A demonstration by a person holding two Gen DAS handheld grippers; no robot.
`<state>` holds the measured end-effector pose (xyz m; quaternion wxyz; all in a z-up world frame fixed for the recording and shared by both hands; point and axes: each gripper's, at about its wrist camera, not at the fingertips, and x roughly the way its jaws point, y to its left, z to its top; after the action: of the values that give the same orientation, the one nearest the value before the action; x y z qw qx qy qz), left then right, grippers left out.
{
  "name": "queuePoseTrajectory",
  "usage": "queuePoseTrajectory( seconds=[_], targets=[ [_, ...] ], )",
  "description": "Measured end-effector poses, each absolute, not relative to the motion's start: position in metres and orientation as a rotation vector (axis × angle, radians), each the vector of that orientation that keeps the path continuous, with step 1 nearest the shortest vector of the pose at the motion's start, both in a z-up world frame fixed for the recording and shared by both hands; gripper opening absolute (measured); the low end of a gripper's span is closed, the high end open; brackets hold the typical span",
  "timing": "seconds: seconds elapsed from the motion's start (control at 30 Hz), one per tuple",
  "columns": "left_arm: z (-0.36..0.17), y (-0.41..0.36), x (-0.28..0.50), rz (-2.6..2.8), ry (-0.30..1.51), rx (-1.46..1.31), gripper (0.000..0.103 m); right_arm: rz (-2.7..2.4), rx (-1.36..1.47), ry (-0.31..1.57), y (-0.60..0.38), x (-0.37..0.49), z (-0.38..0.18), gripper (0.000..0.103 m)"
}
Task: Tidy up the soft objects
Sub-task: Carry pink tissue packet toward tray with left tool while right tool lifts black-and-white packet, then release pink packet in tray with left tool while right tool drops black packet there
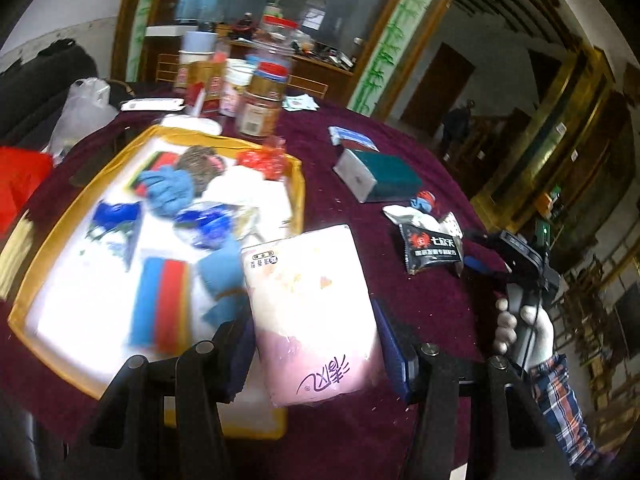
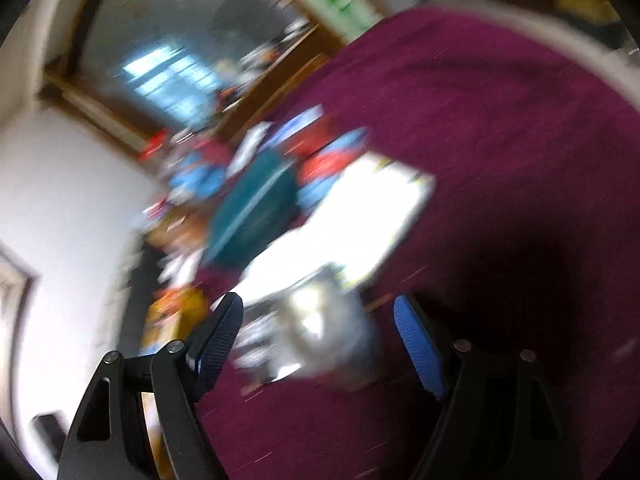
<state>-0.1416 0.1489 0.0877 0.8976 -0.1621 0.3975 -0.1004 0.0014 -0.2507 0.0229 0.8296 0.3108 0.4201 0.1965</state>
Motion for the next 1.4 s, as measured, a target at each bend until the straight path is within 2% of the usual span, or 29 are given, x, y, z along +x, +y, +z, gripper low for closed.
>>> queuePoseTrajectory(
  seconds=[0.13, 0.2, 0.43, 0.7, 0.73, 0.77, 0.9, 1.13, 1.2, 1.33, 1.4],
  targets=[
    [0.088, 0.17, -0.155, -0.191, 0.804, -0.36, 0.059, 0.78, 0.608, 1.052, -0.188, -0.02, 0.025, 0.077],
    [0.088, 0.176, -0.159, -0.19, 0.792, -0.371, 0.059, 0.874, 0.495, 1.078, -0.161, -0.037, 0.037, 0.077],
    [0.081, 0.19, -0.17, -0.201, 0.768, -0.397, 0.059, 0.551, 0.184, 0.981, -0.133, -0.029, 0.073, 0.077],
    [0.071, 0.218, -0.183, -0.127, 0.783, -0.425, 0.059, 0.403, -0.012, 1.059, -0.083, 0.011, 0.034, 0.076],
    [0.07, 0.223, -0.186, -0.105, 0.785, -0.424, 0.059, 0.38, -0.028, 1.059, -0.081, 0.012, 0.032, 0.064],
    [0.069, 0.229, -0.189, -0.083, 0.788, -0.425, 0.059, 0.368, -0.043, 1.065, -0.078, 0.013, 0.028, 0.044],
    [0.063, 0.253, -0.193, -0.007, 0.808, -0.442, 0.059, 0.369, -0.037, 1.035, -0.077, 0.005, 0.035, 0.044],
    [0.048, 0.267, -0.168, 0.06, 0.859, -0.413, 0.061, 0.465, -0.028, 0.947, -0.056, -0.033, 0.085, 0.044],
    [0.045, 0.267, -0.156, 0.083, 0.872, -0.389, 0.067, 0.524, -0.033, 0.936, -0.04, -0.045, 0.097, 0.044],
    [0.033, 0.27, -0.136, 0.141, 0.919, -0.355, 0.067, 0.675, -0.022, 0.953, 0.001, -0.068, 0.11, 0.044],
    [0.036, 0.273, -0.141, 0.147, 0.9, -0.376, 0.07, 0.749, -0.003, 0.978, 0.022, -0.076, 0.11, 0.044]
  ],
)
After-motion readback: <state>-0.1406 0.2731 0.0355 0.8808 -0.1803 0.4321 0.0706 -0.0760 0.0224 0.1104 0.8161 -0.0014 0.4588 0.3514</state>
